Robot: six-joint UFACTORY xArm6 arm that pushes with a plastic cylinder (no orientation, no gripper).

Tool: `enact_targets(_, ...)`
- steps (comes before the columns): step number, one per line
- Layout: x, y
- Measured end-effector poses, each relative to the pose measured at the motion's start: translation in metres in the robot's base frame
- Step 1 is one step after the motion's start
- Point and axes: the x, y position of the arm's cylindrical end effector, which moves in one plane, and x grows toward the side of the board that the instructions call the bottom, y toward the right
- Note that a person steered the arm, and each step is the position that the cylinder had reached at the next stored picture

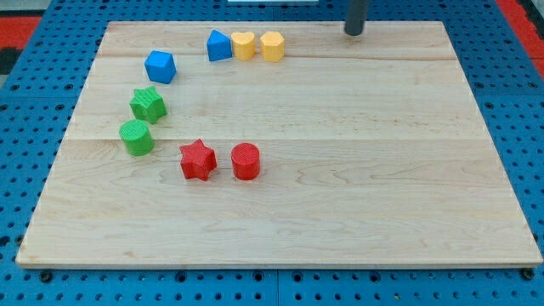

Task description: Push the blue cube to the left

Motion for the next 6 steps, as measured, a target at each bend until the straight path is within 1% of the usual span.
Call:
enact_targets(1, 0.000, -0.038)
enact_targets(2, 0.000, -0.055)
enact_targets(3, 0.033, -0.051)
enact_targets(4, 0.106, -0.052)
enact_targets(5, 0.114, -0.144)
enact_targets(6, 0.106, -0.257)
